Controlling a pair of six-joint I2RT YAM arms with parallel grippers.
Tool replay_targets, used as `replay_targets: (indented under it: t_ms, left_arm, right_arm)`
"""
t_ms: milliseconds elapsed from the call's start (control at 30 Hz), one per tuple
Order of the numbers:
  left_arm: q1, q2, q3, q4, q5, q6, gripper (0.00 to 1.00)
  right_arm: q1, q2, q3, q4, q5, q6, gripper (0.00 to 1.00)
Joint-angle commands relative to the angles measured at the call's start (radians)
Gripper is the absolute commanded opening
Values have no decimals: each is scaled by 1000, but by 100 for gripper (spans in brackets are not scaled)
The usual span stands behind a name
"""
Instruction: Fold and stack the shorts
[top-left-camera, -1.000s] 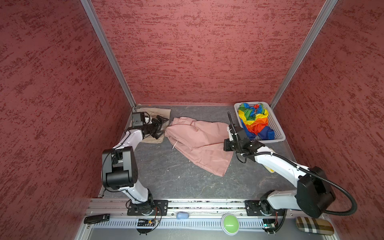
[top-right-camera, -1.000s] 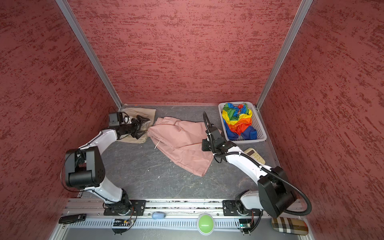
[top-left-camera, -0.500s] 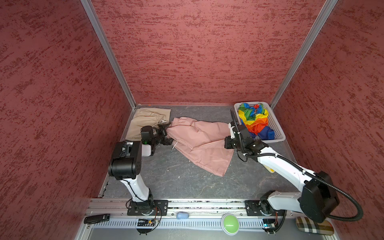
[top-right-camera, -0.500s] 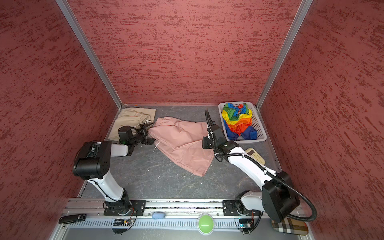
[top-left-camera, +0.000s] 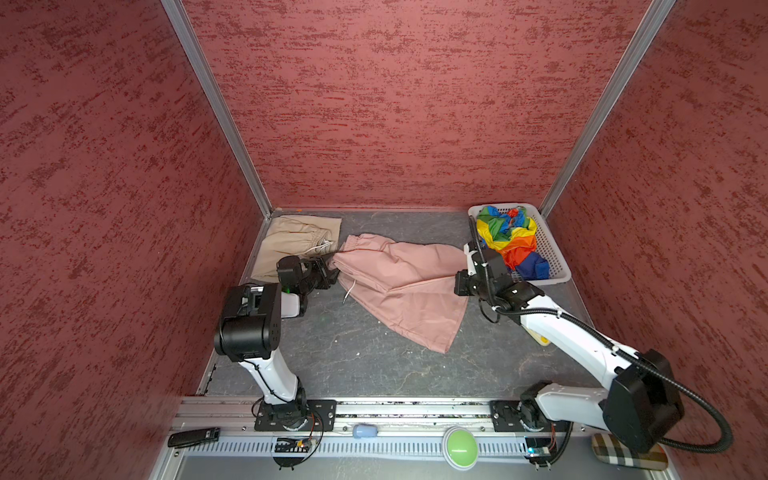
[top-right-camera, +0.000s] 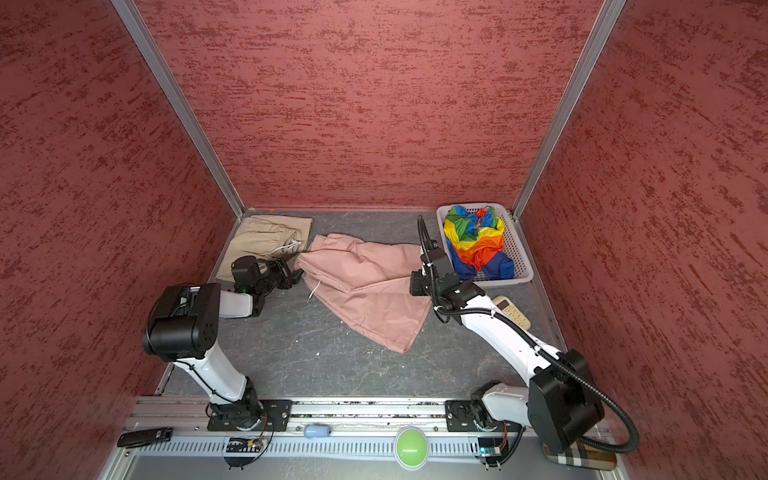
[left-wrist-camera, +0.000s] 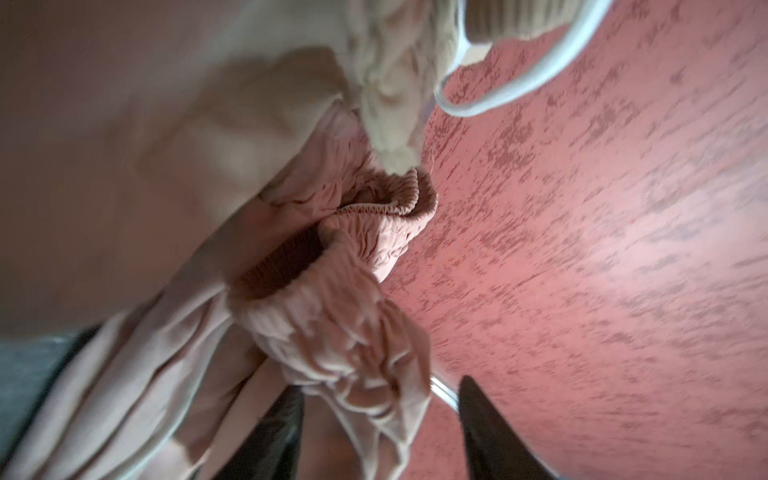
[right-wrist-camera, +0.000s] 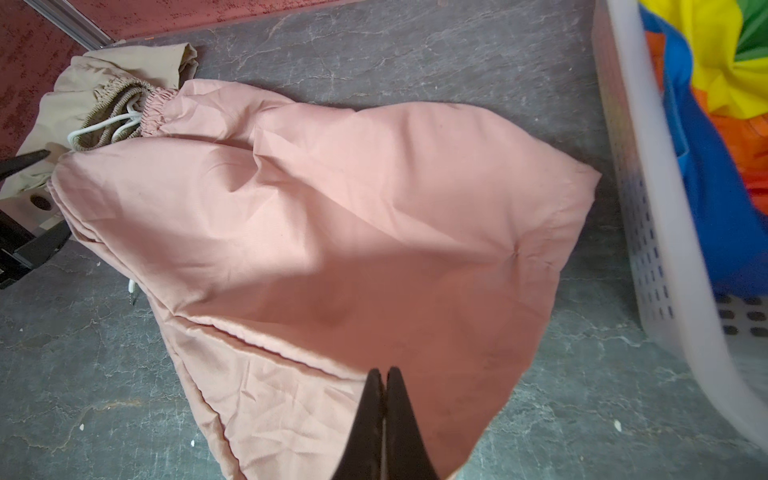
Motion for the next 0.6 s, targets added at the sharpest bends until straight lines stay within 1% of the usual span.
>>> replay_targets:
  t_ms: [0,67,100,200,400,467,567]
  left_arm:
    - [-8,12,32,23,2,42,35]
    - [-10,13,57,3,18,72,21]
    - [-10,15,75,-11,30,90,17]
    - [-14,54,190,-59,97,152,1]
    - [-32,169,436,-78,185,256,0]
    - [-45,197,532,-125,206,325,0]
    - [-65,241,703,-260,240,495,0]
  right_arm:
    - [-22,-37,19,-9,33,-17,0]
    - [-38,-43,29,-12,29,-23,0]
    - [-47,-45,33,-12,24,-28,0]
    - [-93,-41,68,-15,-3,-44,0]
    - [-172,9,196,-26,-41,-87,0]
    - [-185,30,247,-36,-44,-102,0]
    - [-197,59,320,-52,-54,-122,0]
